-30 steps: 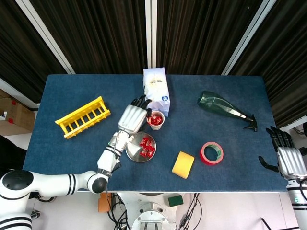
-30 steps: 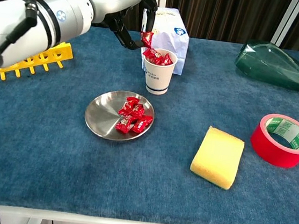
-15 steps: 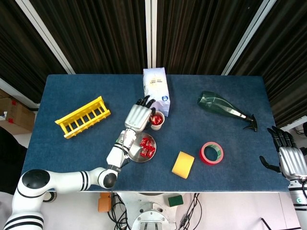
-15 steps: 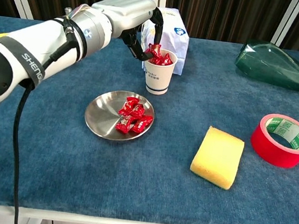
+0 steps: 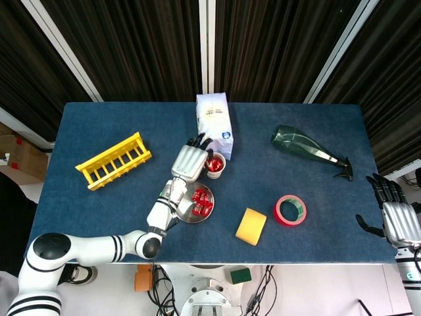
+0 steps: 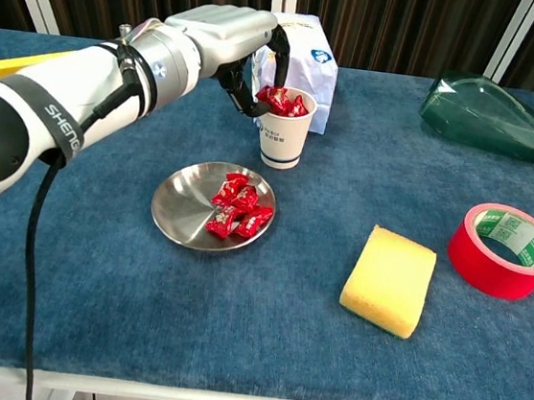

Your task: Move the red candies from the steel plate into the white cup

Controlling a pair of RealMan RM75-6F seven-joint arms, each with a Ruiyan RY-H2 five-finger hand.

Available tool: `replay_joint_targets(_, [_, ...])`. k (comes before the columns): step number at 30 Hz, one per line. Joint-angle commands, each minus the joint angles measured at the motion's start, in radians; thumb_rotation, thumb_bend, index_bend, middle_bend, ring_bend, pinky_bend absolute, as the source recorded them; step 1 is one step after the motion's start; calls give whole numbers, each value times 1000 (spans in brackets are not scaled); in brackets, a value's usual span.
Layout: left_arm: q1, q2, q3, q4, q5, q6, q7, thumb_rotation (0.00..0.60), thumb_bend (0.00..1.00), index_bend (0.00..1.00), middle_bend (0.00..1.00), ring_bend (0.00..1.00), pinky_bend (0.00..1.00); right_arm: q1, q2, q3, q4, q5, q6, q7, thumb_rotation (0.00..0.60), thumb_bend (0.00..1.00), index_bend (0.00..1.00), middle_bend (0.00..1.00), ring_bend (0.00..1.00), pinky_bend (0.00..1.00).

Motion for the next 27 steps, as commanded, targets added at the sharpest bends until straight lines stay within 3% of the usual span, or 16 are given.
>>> replay_joint_targets(1, [3,5,4,-9,2,-1,-1,600,301,384,163,47,203,0,-1,0,0,0,0,-1,600,289,0,0,0,0])
replay_joint_targets(4, [6,13,7,-22,4,3,1,600,300,302,163,47,204,0,-2,0,-1,1,0,-5,600,289,0,0,0,0])
replay_joint_targets(9, [22,37,16,-68,17,21,1,600,301,285,163,47,204,1,-4,0,-1,2,-1,-11,600,288,0,0,0,0])
replay_joint_targets(17, [115,170,64,-294,85,121,-10,600,301,276,164,48,204,4,-11,-1,0,5,-9,-27,600,288,0,0,0,0])
replay_joint_targets(23, [277,335,199,-494,214,256,-62,600,299,275,188,64,208,7,-21,-3,-5,9,-14,-57,600,288,0,0,0,0])
replay_joint_targets(27, [395,427,315,-532,337,369,-91,600,273,276,189,65,209,1,-28,-1,-10,9,4,-71,600,289,0,0,0,0])
